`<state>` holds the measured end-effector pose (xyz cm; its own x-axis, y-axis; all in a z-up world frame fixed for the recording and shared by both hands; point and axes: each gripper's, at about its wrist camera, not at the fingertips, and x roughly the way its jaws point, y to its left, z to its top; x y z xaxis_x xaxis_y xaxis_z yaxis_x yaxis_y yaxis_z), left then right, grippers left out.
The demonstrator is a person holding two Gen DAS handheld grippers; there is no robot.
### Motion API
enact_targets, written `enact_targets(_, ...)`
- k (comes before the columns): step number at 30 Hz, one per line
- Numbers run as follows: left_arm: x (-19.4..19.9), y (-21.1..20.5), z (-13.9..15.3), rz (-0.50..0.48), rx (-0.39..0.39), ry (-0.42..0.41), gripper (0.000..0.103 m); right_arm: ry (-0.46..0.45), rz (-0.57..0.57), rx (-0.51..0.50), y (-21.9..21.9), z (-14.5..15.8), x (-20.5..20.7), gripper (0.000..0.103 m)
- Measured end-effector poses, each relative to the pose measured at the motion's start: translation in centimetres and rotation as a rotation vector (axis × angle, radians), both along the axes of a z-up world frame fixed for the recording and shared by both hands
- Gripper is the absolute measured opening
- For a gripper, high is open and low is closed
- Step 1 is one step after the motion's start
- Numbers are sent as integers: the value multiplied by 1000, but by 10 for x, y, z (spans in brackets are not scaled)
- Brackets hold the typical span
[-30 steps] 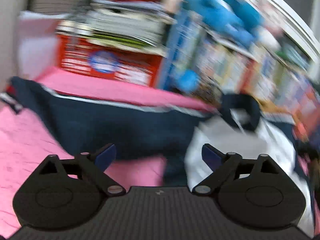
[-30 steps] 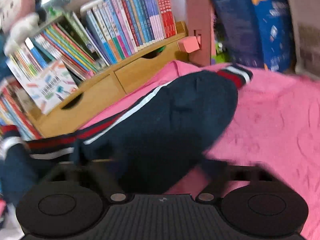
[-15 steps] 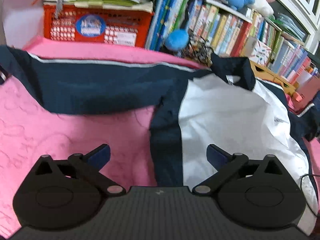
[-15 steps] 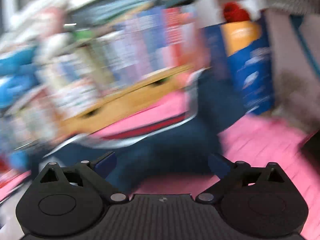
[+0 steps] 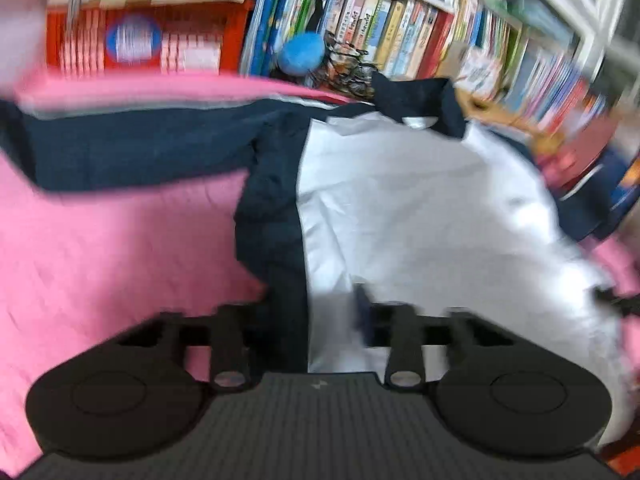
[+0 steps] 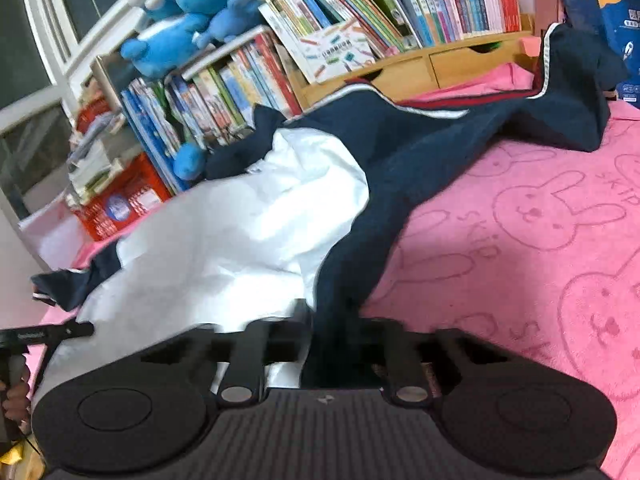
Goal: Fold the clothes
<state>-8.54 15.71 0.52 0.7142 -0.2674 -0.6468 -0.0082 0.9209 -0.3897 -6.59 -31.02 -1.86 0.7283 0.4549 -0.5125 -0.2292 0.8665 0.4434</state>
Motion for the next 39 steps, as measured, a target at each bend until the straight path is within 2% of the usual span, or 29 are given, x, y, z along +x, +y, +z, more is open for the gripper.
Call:
enact_targets(1,-6,5,2,-12,-52,0,12,-14,-2,20,-5,3,-6,10)
enact_targets(2,-13,7,6,-27,-65,-11,11,-31,-6,30,-8,9,-12,9)
enact_targets(5,-38,6,24,-81,-46,-55,10,-92,-20,22,-19,30,-34,9)
enact_targets(7,-56,6,34,-129,-38,-74,10,-120,-27,-21,-27,43,-48,9)
enact_targets(9,-73,4,35,-179,18,-58,10,-124,-34,-95,-33,49,-63,9)
enact_targets(13,-91,-2,12,-226,92,58,13,-30,-45,-291,-36,34,-81,10)
enact_targets(15,-97,4,17,-216,114,49,13,-14,-83,-315,-38,32,-83,13)
enact_targets(17,-100,16,35,-173,146,0,19,-52,-94,-321,-35,41,-79,16)
enact_targets(18,-99,21,46,-141,177,-35,26,-80,-76,-333,-28,47,-76,24)
enact_targets(19,-97,24,55,-116,205,-69,29,-111,-44,-349,-19,53,-71,37)
enact_targets(21,-87,24,70,-78,254,-133,30,-173,31,-393,5,59,-59,49)
enact_targets(23,-75,14,73,-87,241,-183,35,-204,122,-420,37,57,-46,49)
enact_targets(24,-69,8,71,-100,223,-206,46,-204,170,-425,55,53,-39,49)
enact_targets(25,-63,-1,67,-115,207,-213,65,-199,205,-432,69,48,-33,49)
enact_targets(26,-56,-11,60,-132,191,-204,69,-188,233,-445,84,43,-28,49)
enact_targets(29,-42,-35,35,-191,192,-148,69,-166,238,-471,100,33,-35,52)
enact_targets(31,-42,-34,17,-196,201,-89,69,-158,186,-456,86,31,-51,69)
enact_targets(32,-43,-33,8,-196,204,-65,69,-160,151,-447,74,31,-60,71)
enact_targets(35,-63,-39,-1,-225,293,-110,73,-174,76,-420,40,27,-85,76)
enact_targets(37,-71,-48,-2,-245,361,-116,77,-137,62,-403,29,18,-91,100)
enact_targets(38,-73,-51,-2,-246,376,-115,77,-117,72,-379,29,13,-90,100)
enact_targets(39,-74,-53,-1,-245,380,-111,77,-100,86,-344,31,8,-88,95)
